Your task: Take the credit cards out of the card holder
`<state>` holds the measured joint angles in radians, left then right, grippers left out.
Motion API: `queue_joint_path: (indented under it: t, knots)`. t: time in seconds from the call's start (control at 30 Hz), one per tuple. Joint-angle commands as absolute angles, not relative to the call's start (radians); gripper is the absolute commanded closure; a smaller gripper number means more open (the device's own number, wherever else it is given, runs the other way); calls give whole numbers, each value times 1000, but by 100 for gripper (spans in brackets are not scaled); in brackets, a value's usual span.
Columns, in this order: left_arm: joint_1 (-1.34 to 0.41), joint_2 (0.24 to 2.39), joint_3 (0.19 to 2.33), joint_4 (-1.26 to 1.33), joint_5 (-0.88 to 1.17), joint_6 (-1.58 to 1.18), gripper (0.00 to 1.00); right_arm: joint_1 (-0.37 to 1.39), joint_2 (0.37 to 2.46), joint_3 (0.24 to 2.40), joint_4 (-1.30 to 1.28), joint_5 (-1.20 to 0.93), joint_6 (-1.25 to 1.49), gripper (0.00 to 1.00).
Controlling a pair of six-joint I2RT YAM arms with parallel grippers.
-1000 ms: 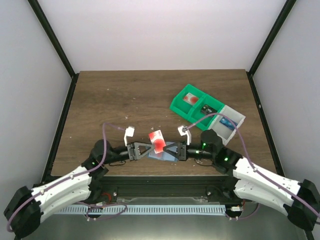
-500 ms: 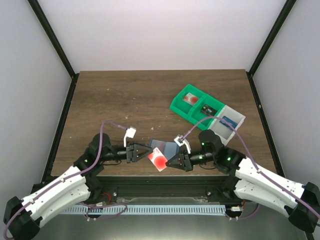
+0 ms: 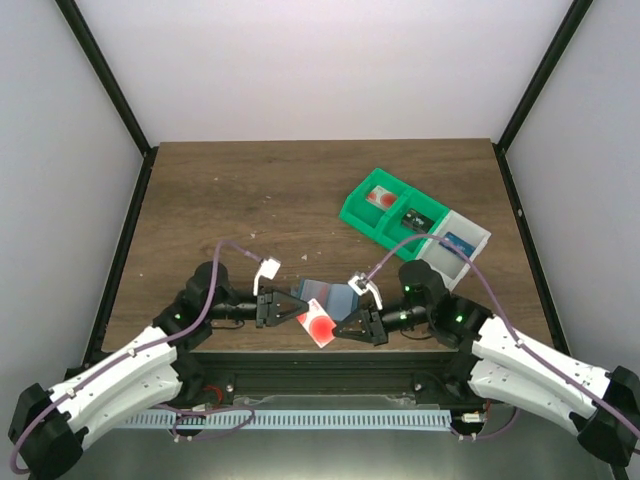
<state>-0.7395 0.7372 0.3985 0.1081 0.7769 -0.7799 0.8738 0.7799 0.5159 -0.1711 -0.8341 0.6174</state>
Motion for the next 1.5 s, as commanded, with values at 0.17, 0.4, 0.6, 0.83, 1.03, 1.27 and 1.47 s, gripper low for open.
queue_joint_path:
  t: [0.17,0.4,0.6,0.83,1.03,1.27,1.47]
  knots:
    - [-732,689,354,216,853,-820,100,879,734,500,-122,-834,649,97]
    - [-724,634,285,293,697,-908,100,880,594,394,91,-633,914,54]
    - [-724,665,244,464,551,-1041,100,880,624,319,239,-547,1044,53]
    - [-724,724,247,622,474,-1108,100,880,643,315,304,-431,1129,54]
    - [-723,761,230,704,455,-1143,100,880,674,315,371,-397,1166,69]
    - [-724,799,202,793,468,-1185,100,881,725,308,421,-403,1177,66]
    - [-725,816,194,822,470,-1198,100,881,760,326,445,-408,1170,78]
